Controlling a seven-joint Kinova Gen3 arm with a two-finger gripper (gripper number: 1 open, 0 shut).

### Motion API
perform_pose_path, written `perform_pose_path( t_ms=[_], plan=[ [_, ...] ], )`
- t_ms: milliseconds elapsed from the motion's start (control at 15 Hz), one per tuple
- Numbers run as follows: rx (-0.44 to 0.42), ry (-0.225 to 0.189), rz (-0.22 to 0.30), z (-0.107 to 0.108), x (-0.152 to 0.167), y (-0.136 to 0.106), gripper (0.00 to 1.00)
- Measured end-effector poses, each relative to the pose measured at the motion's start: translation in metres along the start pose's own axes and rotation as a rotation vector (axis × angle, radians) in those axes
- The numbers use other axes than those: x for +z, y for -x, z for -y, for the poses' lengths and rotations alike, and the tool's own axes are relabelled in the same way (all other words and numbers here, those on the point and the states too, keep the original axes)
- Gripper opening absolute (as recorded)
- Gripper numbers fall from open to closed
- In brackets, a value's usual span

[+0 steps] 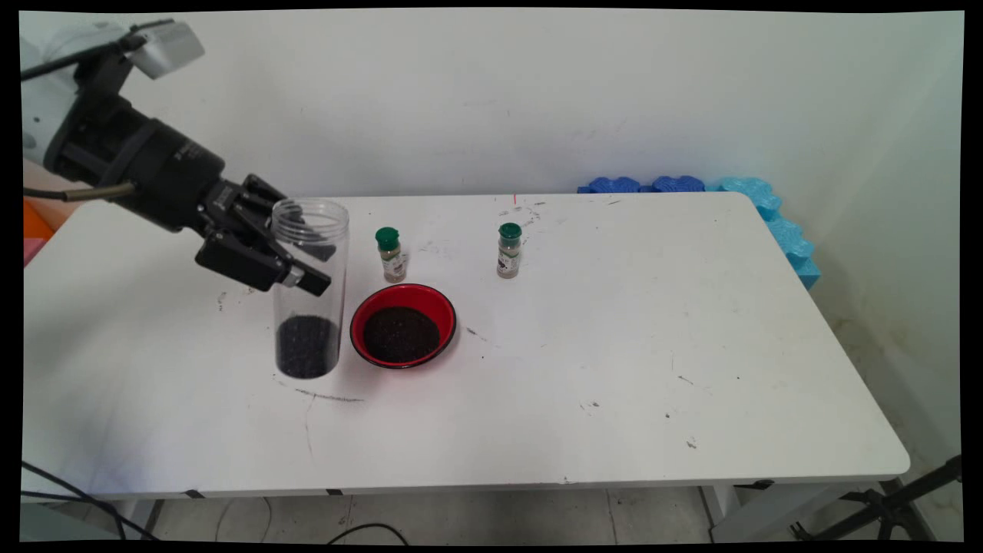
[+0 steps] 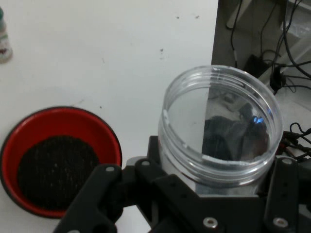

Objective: Pour the black seasoning powder in the red bowl

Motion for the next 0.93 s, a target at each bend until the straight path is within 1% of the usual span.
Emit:
perform_pose_path(
  t_ms=[67,267,467,800,933],
  plan=[
    [-0.026,-0.002,0.01,0.003,0.002,0.003,0.0],
    [-0.114,0.004,0.012,0.009,0.006,0.009,0.0],
    [-0.23,0.03,0.016,0.015,0.017,0.017,0.0],
    [-0.385,0.056,0.027,0.022,0.032,0.027,0.0],
    [-0.478,0.066,0.024,0.027,0.04,0.032,0.0]
  ],
)
